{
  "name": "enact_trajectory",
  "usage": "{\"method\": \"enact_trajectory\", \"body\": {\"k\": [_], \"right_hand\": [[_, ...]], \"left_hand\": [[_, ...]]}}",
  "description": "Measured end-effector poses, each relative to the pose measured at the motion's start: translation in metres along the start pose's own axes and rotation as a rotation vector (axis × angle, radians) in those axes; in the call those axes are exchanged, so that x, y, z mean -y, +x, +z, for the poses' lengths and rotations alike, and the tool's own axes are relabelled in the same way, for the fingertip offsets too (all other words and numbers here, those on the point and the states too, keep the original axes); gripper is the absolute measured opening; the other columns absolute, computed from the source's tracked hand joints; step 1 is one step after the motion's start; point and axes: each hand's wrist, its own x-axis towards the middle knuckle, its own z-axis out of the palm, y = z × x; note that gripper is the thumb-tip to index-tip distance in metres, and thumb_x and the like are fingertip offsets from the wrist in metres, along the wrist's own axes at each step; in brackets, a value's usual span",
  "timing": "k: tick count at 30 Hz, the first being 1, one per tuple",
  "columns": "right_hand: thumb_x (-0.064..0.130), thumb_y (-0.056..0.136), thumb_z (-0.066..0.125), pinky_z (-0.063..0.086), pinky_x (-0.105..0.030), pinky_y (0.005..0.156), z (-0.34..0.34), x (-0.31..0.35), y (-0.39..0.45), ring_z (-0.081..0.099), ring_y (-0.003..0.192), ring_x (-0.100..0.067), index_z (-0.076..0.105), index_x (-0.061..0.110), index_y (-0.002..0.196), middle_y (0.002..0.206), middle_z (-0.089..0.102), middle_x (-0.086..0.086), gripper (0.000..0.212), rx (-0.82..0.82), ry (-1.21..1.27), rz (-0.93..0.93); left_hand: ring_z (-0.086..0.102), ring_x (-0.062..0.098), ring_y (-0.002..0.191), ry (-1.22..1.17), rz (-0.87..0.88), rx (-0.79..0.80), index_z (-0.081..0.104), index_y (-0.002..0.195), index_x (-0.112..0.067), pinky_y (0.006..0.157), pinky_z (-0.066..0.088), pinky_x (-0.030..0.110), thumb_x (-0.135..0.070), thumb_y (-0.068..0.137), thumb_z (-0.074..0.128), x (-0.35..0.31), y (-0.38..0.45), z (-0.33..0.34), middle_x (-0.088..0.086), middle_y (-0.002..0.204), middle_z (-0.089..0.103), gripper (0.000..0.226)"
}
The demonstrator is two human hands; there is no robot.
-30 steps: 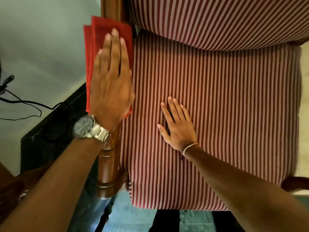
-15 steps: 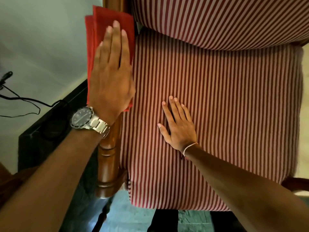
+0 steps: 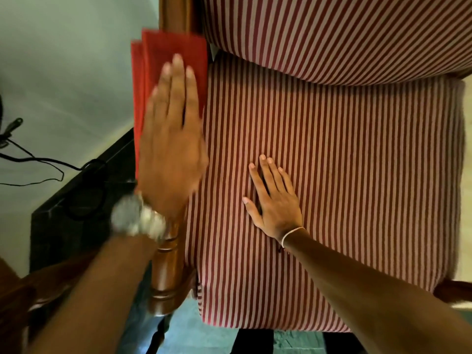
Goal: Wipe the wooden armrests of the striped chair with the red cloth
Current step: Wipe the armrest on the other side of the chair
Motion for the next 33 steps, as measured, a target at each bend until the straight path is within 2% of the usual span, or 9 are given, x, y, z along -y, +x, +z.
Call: {"method": "enact_trajectory", "body": {"k": [4, 7, 10, 12, 18, 24, 26, 29, 33], "right_hand": [[0.060, 0.102, 0.026, 0.001, -0.040, 0.131, 0.004, 0.002, 0.004, 0.006, 0.161, -0.023, 0.015, 0.021, 0.163, 0.172, 0.012, -0.009, 0.073, -0.004, -0.010, 0.031], [0.059, 0.102, 0.026, 0.000, -0.040, 0.131, 0.004, 0.002, 0.006, 0.007, 0.161, -0.023, 0.015, 0.021, 0.163, 0.172, 0.012, -0.009, 0.073, 0.005, 0.004, 0.025], [0.059, 0.102, 0.026, 0.001, -0.040, 0.131, 0.005, 0.002, 0.004, 0.008, 0.161, -0.023, 0.015, 0.021, 0.163, 0.172, 0.012, -0.009, 0.073, 0.028, -0.005, 0.017], [0.059, 0.102, 0.027, 0.003, -0.041, 0.131, 0.004, 0.000, 0.004, 0.009, 0.161, -0.023, 0.016, 0.021, 0.163, 0.172, 0.012, -0.010, 0.073, 0.026, 0.004, 0.012], [0.059, 0.102, 0.027, 0.000, -0.039, 0.131, 0.003, 0.002, 0.004, 0.009, 0.161, -0.024, 0.016, 0.021, 0.163, 0.172, 0.014, -0.010, 0.073, 0.021, 0.002, 0.022], [0.058, 0.102, 0.028, 0.001, -0.040, 0.131, -0.003, 0.003, 0.005, 0.013, 0.160, -0.025, 0.021, 0.019, 0.162, 0.171, 0.016, -0.011, 0.072, 0.050, 0.011, 0.020], [0.059, 0.102, 0.028, 0.002, -0.040, 0.131, -0.005, 0.002, 0.005, 0.013, 0.160, -0.025, 0.020, 0.020, 0.162, 0.171, 0.016, -0.010, 0.072, 0.061, 0.017, 0.015], [0.059, 0.102, 0.027, 0.002, -0.040, 0.131, -0.006, 0.003, 0.006, 0.012, 0.160, -0.024, 0.020, 0.020, 0.162, 0.172, 0.015, -0.010, 0.073, 0.057, 0.018, 0.006], [0.059, 0.102, 0.026, -0.001, -0.039, 0.131, -0.003, 0.004, 0.004, 0.010, 0.161, -0.024, 0.017, 0.020, 0.163, 0.172, 0.012, -0.010, 0.073, 0.040, 0.006, 0.016]], "left_hand": [[-0.001, 0.027, 0.160, 0.043, 0.022, 0.072, 0.011, 0.161, -0.006, 0.130, -0.002, 0.040, -0.025, 0.105, 0.035, -0.001, -0.108, -0.004, 0.014, 0.171, 0.004, 0.064], [0.003, 0.029, 0.159, 0.054, 0.051, 0.062, 0.010, 0.161, -0.006, 0.130, 0.005, 0.045, -0.021, 0.104, 0.041, 0.004, -0.049, -0.001, 0.016, 0.171, 0.006, 0.067], [0.003, 0.029, 0.160, 0.033, 0.002, 0.004, 0.005, 0.162, -0.008, 0.130, 0.008, 0.046, -0.020, 0.103, 0.036, 0.000, 0.035, -0.004, 0.015, 0.172, 0.004, 0.068], [0.001, 0.028, 0.160, 0.000, -0.015, 0.008, 0.003, 0.162, -0.009, 0.130, 0.009, 0.047, -0.020, 0.104, 0.034, 0.001, 0.040, -0.003, 0.014, 0.172, 0.002, 0.067], [0.007, 0.029, 0.159, 0.017, 0.027, 0.097, 0.015, 0.161, -0.007, 0.128, 0.013, 0.049, -0.021, 0.103, 0.042, 0.002, -0.107, -0.003, 0.013, 0.170, 0.009, 0.065], [0.001, 0.028, 0.160, 0.038, 0.023, 0.023, 0.004, 0.162, -0.009, 0.130, 0.006, 0.046, -0.021, 0.103, 0.038, 0.001, 0.037, -0.005, 0.014, 0.172, 0.002, 0.069], [0.002, 0.028, 0.160, 0.031, -0.007, -0.001, 0.004, 0.162, -0.010, 0.131, 0.006, 0.044, -0.021, 0.103, 0.036, 0.001, 0.049, -0.003, 0.014, 0.172, 0.002, 0.069], [0.001, 0.026, 0.160, 0.027, -0.013, 0.012, 0.005, 0.162, -0.010, 0.130, 0.005, 0.044, -0.020, 0.103, 0.041, -0.001, -0.020, -0.001, 0.012, 0.172, 0.002, 0.070], [0.009, 0.028, 0.159, 0.103, 0.104, 0.117, 0.017, 0.161, -0.006, 0.130, 0.001, 0.041, -0.021, 0.099, 0.042, 0.003, -0.105, 0.002, 0.012, 0.171, 0.013, 0.068]]}}
